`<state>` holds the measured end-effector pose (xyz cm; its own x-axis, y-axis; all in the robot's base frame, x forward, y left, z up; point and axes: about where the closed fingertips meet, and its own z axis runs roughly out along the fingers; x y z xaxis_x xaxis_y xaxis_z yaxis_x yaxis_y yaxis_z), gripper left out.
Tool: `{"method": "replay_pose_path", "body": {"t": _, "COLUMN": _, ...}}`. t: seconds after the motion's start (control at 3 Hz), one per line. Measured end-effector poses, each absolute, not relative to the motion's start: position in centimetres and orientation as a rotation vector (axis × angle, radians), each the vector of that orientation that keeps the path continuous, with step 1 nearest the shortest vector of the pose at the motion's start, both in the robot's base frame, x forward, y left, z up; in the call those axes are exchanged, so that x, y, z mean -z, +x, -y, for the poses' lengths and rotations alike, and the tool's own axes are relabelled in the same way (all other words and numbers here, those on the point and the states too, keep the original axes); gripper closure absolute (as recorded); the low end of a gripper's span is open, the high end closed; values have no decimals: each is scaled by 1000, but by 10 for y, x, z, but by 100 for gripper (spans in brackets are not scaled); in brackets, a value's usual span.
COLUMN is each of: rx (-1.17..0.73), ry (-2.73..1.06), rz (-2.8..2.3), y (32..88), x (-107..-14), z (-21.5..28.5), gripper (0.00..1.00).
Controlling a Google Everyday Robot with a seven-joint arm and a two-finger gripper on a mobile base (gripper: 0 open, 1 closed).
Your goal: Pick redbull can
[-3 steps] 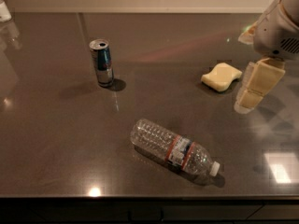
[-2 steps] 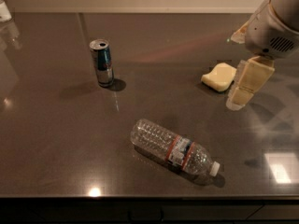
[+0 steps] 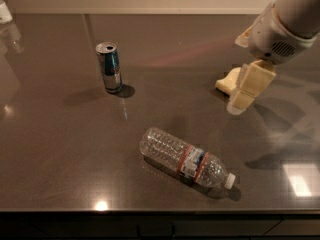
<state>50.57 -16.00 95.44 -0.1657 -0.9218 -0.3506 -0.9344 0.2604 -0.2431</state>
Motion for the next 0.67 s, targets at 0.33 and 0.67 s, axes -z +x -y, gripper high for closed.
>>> {"method": "replay_pose_path", "body": {"t": 0.33, "rx": -249, "ry": -1612, "rz": -2001, "y": 564, "x": -919, "z": 82, "gripper": 0}}
{"method": "replay_pose_path", "body": {"t": 0.67, "rx": -346, "ry": -1584, "rz": -1947, "y": 601, "x": -906, "z": 38, "gripper": 0}}
